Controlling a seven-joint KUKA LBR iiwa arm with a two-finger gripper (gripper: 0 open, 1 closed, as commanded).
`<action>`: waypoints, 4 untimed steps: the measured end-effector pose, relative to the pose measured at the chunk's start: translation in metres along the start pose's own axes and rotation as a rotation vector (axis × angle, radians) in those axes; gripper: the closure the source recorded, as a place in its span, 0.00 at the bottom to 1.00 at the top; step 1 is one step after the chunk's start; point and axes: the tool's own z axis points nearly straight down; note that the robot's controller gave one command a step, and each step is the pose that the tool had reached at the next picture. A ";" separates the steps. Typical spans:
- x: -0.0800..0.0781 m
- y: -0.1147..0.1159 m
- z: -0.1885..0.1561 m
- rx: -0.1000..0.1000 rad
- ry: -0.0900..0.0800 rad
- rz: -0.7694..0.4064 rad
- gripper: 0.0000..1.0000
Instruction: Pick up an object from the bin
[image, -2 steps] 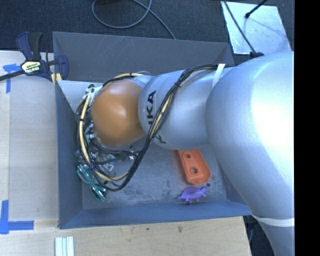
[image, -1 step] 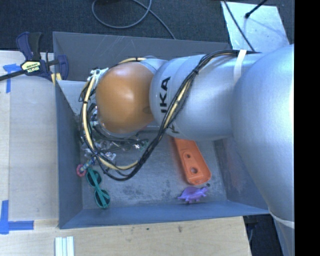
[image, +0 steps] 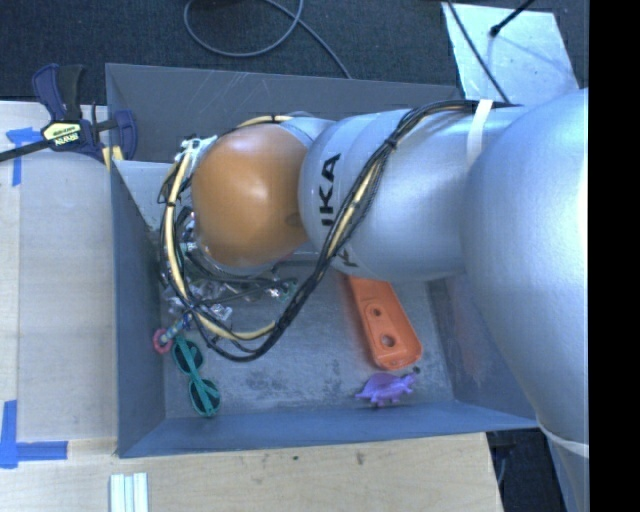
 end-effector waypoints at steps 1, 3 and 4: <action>0.009 0.001 -0.040 -0.005 0.006 0.004 1.00; 0.003 0.003 -0.118 -0.001 -0.001 0.001 1.00; -0.010 -0.015 -0.101 0.008 -0.015 -0.038 1.00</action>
Offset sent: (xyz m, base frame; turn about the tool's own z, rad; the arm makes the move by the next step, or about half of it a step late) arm -0.0117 0.0021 0.1532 -0.0006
